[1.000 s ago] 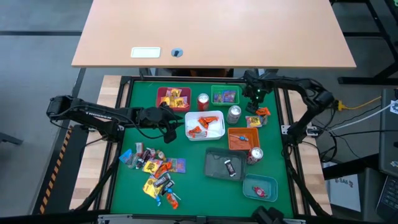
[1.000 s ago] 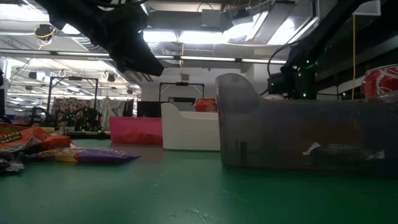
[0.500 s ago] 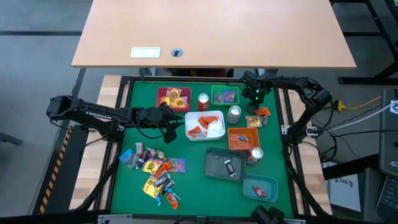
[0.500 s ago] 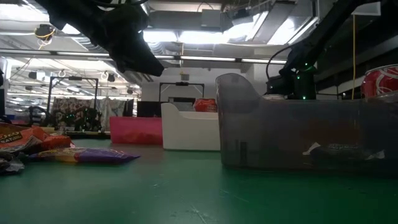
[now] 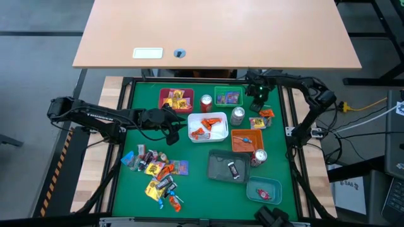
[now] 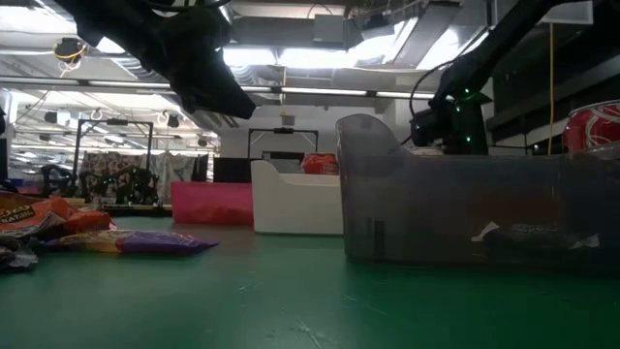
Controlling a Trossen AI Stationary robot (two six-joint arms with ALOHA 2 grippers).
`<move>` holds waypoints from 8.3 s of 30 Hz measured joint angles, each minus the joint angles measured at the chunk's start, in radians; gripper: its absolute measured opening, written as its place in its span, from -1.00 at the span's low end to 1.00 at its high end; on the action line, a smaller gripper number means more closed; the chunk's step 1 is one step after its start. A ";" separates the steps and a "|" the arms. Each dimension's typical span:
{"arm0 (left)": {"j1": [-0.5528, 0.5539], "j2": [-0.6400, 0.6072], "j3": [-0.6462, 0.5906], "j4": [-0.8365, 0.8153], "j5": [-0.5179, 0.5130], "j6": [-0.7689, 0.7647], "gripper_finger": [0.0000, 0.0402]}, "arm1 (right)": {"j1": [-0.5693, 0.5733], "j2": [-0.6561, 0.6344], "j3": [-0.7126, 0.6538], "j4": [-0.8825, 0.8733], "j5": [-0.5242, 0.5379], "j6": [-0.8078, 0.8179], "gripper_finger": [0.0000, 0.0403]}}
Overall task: Sort candy
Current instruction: Put the light blue candy into the orange bin, then put the orange candy into the white bin
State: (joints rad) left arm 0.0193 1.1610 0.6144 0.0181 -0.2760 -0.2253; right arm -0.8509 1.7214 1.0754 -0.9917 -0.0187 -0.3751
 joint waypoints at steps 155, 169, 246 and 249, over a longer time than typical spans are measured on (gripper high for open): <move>0.000 0.000 0.000 0.002 -0.030 0.025 -0.43 | 0.098 -0.101 -0.232 0.084 0.108 0.150 -0.06; 0.000 0.000 0.000 0.002 -0.030 0.025 -0.43 | 0.098 -0.100 -0.233 0.081 0.089 0.149 -0.55; 0.000 -0.001 0.000 -0.003 -0.002 0.023 -0.40 | 0.727 -0.100 0.397 0.291 -0.071 0.168 -0.57; 0.000 -0.006 0.001 -0.003 0.062 0.023 -0.34 | 0.727 -0.100 0.397 0.288 -0.061 0.168 -0.38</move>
State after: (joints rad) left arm 0.0193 1.1545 0.6156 0.0151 -0.2144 -0.2020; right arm -0.1238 1.6210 1.4727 -0.7036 -0.0800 -0.2073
